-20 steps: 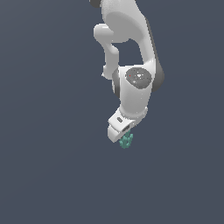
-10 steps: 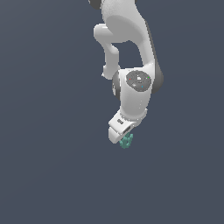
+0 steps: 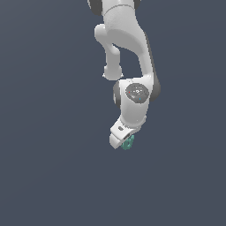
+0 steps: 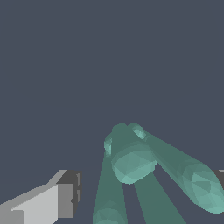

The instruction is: Pick up the object and move it to a goal position.

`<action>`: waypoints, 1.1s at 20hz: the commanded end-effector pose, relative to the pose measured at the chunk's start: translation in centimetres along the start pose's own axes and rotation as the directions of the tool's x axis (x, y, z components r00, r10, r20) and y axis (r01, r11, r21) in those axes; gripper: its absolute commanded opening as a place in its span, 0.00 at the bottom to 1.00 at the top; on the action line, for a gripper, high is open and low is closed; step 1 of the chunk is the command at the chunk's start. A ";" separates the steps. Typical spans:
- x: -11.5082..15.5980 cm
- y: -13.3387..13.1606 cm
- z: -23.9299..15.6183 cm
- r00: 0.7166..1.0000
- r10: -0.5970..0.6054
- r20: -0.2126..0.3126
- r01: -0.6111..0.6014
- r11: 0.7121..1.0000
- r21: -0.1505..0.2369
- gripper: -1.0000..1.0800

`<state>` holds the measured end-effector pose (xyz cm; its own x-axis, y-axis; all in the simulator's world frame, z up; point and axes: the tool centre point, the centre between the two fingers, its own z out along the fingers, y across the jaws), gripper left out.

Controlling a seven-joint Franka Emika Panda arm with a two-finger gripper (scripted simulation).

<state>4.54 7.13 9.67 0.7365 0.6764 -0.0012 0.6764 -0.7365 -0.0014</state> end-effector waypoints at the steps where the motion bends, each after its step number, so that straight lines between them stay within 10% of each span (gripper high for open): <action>1: 0.1 0.1 0.1 1.000 0.000 -0.001 0.000 1.000 -0.001 0.96; 2: 0.1 0.1 0.1 1.000 0.000 -0.001 0.000 1.000 -0.001 0.96; 3: 0.1 0.1 0.1 1.000 0.000 -0.001 0.000 1.000 -0.001 0.00; 22: -0.5 2.1 -2.2 1.000 0.000 -0.001 0.000 1.000 -0.001 0.00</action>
<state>5.30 5.79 11.21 0.7358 0.6772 -0.0007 0.6772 -0.7358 -0.0012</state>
